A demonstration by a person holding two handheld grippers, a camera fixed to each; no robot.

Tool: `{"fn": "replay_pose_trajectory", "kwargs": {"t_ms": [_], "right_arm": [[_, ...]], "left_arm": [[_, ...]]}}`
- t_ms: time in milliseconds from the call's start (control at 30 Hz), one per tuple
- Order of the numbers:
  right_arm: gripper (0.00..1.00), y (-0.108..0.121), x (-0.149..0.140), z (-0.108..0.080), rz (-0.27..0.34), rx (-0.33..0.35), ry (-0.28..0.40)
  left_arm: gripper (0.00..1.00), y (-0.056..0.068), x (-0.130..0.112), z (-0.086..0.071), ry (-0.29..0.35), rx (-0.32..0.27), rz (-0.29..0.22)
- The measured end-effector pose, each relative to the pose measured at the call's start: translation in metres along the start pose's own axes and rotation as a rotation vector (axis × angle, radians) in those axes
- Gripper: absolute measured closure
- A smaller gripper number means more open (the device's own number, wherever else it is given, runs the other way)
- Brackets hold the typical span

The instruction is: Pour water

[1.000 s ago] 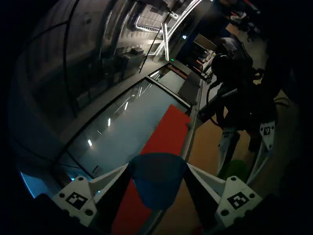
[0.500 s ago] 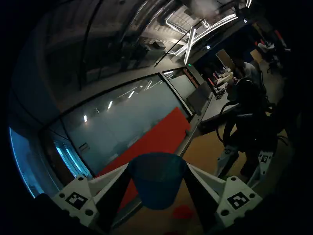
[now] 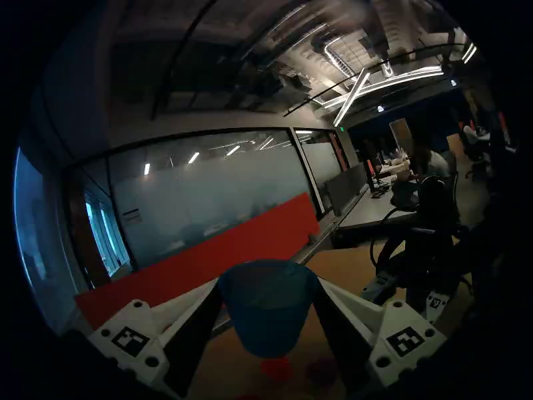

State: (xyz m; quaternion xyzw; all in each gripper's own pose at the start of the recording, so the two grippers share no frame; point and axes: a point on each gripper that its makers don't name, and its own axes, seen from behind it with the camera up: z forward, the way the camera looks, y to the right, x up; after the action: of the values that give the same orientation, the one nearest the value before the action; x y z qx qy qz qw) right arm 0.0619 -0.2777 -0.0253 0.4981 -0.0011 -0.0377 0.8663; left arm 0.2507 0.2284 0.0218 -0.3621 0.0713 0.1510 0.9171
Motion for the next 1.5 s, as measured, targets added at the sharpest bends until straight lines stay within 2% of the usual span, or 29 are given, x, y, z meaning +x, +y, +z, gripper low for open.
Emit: {"fn": "replay_pose_trajectory", "kwargs": {"t_ms": [267,433,600,900,1133,1500], "right_arm": [[0.08,0.001,0.007,0.001,0.003,-0.004,0.01],[0.08,0.002,0.011,0.0,0.002,-0.009,0.012],[0.08,0.002,0.014,-0.001,0.003,-0.012,0.011],[0.09,0.009,0.019,-0.007,0.002,-0.031,0.006],[0.09,0.019,0.022,-0.017,-0.007,-0.058,-0.01],[0.08,0.04,0.026,-0.038,-0.026,-0.11,-0.036]], "left_arm": [[0.12,-0.008,0.001,0.003,0.012,-0.004,-0.151],[0.12,-0.016,-0.006,0.004,0.006,0.007,-0.218],[0.12,-0.024,-0.017,0.003,-0.009,0.026,-0.234],[0.12,-0.025,-0.037,-0.006,-0.029,0.038,-0.252],[0.11,-0.024,-0.051,-0.018,-0.042,0.044,-0.275],[0.12,-0.02,-0.074,-0.032,-0.072,0.05,-0.283]]}}
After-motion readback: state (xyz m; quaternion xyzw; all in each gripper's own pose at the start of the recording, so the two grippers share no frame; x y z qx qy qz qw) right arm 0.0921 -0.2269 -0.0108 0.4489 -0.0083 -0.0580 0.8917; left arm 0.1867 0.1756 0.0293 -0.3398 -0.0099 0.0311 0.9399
